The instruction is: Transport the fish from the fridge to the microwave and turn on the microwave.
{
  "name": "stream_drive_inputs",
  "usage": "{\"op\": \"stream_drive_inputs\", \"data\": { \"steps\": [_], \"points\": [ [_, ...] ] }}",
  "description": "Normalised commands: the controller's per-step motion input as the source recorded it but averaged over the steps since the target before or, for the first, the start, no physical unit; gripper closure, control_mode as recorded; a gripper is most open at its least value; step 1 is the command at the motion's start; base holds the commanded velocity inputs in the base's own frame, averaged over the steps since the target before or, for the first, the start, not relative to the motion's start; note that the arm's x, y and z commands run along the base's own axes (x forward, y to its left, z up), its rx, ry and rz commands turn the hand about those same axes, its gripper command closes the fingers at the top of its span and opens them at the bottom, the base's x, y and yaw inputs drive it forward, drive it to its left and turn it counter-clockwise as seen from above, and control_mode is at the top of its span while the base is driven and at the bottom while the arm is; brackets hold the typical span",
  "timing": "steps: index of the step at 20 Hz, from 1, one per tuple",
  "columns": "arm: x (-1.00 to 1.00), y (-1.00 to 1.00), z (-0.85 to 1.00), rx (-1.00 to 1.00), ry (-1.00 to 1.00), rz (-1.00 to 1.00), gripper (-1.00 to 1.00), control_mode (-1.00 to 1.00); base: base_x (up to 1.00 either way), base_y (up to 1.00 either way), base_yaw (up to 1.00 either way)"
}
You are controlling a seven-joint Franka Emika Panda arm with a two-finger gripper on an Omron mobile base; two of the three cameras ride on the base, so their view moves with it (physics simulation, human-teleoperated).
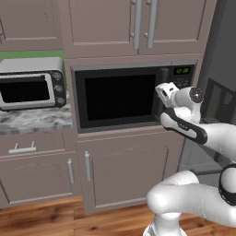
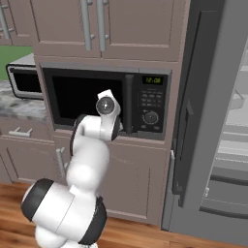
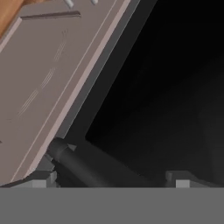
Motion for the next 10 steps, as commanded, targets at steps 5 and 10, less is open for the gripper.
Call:
{"op": "stream_drive_inputs", "data": {
  "steps": [5, 10],
  "points": [
    [-0.21, -0.04, -0.03, 0.00, 0.00, 0.00, -1.00, -1.00, 0.00, 0.00, 0.00],
    [-0.14, -0.17, 0.00, -0.01, 0.00, 0.00, -1.00, -1.00, 0.00, 0.00, 0.00]
  ]
}}
